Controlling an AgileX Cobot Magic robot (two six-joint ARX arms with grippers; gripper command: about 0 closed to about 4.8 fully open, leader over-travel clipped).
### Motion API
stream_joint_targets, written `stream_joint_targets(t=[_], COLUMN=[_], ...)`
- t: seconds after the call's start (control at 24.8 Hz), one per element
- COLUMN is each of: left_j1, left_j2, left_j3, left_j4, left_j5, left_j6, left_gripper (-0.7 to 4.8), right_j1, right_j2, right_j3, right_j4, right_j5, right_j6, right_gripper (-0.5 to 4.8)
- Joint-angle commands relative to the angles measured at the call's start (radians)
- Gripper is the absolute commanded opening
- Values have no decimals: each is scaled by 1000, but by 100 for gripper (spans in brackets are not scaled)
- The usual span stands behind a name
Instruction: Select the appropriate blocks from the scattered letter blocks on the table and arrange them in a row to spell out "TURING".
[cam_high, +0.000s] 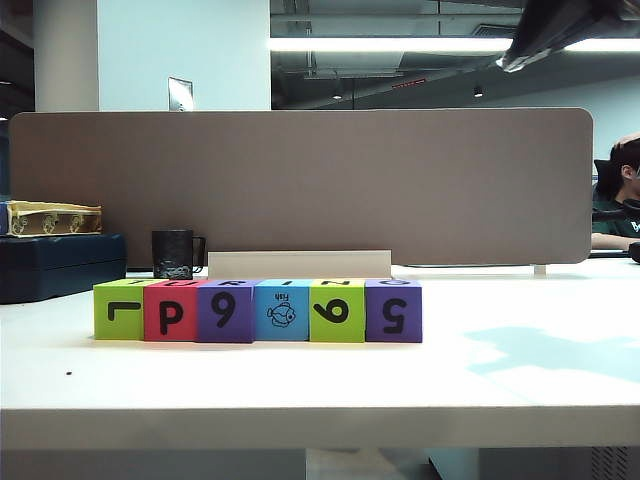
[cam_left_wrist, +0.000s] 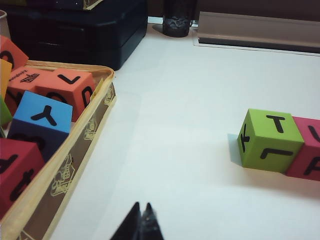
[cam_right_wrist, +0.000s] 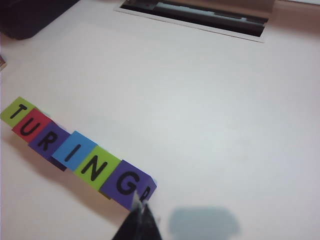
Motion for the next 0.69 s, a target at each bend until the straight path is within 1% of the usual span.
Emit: stream_joint_targets(t=[0.04, 0.12, 0.32, 0.69], left_j1=[0, 0, 0, 0], left_j2=[0, 0, 0, 0], left_j3=[1, 1, 1, 1], left_j4=[-6, -6, -6, -6], left_j5=[6, 6, 6, 6], left_j6=[-1, -1, -1, -1], left_gripper=[-5, -5, -5, -5], right_j1=[-11, -13, -13, -53], right_j2=[-40, -56, -111, -217], right_j3=[-47, -69, -136, -249], right_j4=[63, 69, 72, 146], right_j5=[2, 7, 74, 77], right_j6=[1, 1, 1, 1], right_gripper=[-1, -1, -1, -1])
